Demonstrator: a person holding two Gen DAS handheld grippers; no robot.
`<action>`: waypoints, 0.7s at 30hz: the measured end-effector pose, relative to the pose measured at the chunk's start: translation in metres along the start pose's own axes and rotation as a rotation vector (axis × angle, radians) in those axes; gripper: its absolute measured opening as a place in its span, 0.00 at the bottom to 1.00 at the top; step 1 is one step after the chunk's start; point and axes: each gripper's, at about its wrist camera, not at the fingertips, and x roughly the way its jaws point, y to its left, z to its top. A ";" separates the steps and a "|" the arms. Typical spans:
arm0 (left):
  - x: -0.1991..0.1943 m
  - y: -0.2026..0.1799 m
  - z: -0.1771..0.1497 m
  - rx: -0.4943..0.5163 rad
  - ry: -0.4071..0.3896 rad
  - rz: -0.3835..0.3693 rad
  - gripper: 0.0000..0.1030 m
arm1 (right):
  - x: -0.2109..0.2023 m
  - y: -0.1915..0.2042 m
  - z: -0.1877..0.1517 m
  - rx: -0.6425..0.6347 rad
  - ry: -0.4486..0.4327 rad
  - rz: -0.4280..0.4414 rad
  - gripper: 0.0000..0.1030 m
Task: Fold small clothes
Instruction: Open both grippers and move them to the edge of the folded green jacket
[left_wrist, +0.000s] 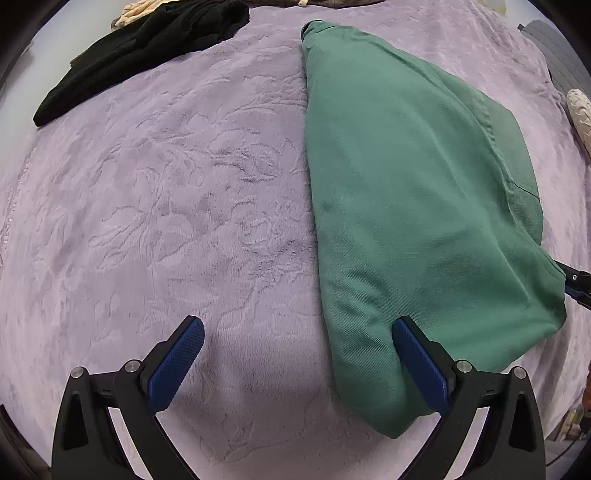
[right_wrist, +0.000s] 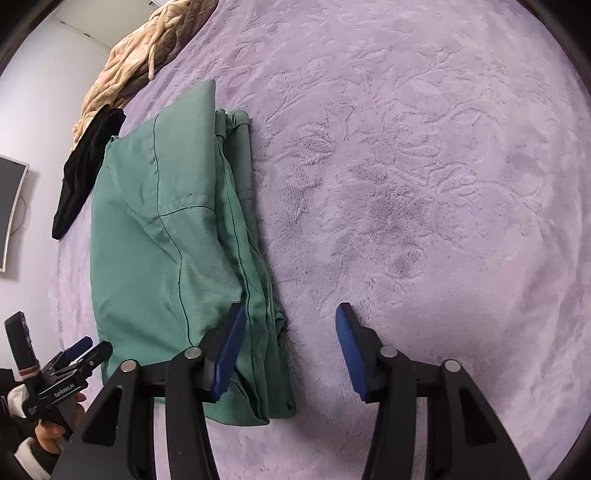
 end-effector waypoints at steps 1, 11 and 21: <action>0.001 0.000 0.000 0.001 0.006 -0.003 0.99 | -0.001 0.000 0.001 -0.005 -0.001 0.002 0.56; -0.018 0.011 0.023 -0.063 -0.016 -0.105 0.99 | -0.015 -0.011 0.023 0.013 -0.013 0.149 0.76; 0.009 0.023 0.072 -0.102 -0.012 -0.147 0.99 | 0.025 0.002 0.064 0.050 0.050 0.303 0.78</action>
